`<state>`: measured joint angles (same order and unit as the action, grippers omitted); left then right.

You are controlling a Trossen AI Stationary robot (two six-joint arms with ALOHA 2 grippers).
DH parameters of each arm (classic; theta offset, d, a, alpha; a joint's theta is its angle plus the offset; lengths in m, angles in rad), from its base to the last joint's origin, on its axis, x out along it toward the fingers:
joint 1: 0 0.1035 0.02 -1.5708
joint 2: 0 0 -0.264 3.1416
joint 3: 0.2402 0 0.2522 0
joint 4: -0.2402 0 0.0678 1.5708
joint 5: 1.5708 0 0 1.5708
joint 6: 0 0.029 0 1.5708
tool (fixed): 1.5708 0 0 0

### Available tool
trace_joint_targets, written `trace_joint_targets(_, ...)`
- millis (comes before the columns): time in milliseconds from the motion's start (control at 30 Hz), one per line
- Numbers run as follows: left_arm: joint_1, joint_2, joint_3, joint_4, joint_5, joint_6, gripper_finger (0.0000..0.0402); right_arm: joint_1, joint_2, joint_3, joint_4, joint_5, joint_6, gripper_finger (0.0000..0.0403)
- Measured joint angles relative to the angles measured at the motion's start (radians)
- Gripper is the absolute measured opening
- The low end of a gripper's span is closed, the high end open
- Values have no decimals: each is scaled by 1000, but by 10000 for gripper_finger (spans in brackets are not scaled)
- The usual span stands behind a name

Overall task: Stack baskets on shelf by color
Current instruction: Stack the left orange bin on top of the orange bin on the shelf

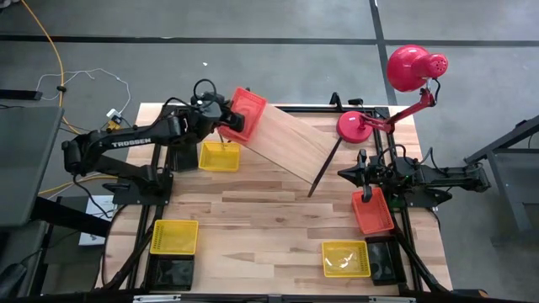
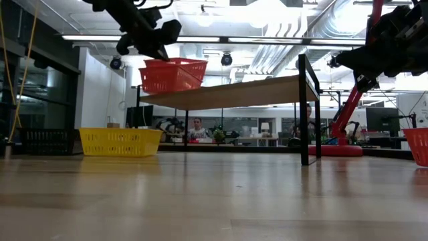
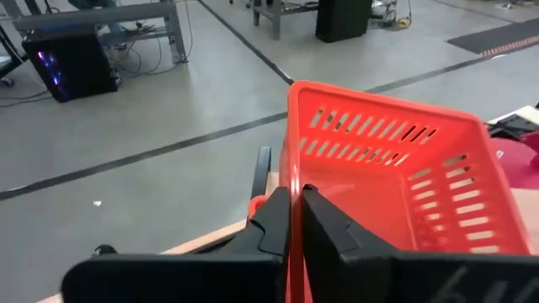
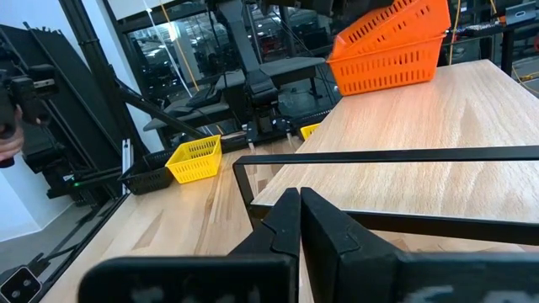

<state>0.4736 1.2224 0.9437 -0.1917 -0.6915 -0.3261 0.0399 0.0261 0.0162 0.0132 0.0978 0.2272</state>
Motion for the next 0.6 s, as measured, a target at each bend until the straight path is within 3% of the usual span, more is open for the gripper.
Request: trace_joint_targets(600, -15, 0, 129, -11, 11, 94, 0, 0, 0, 0, 0, 0, 0, 0)
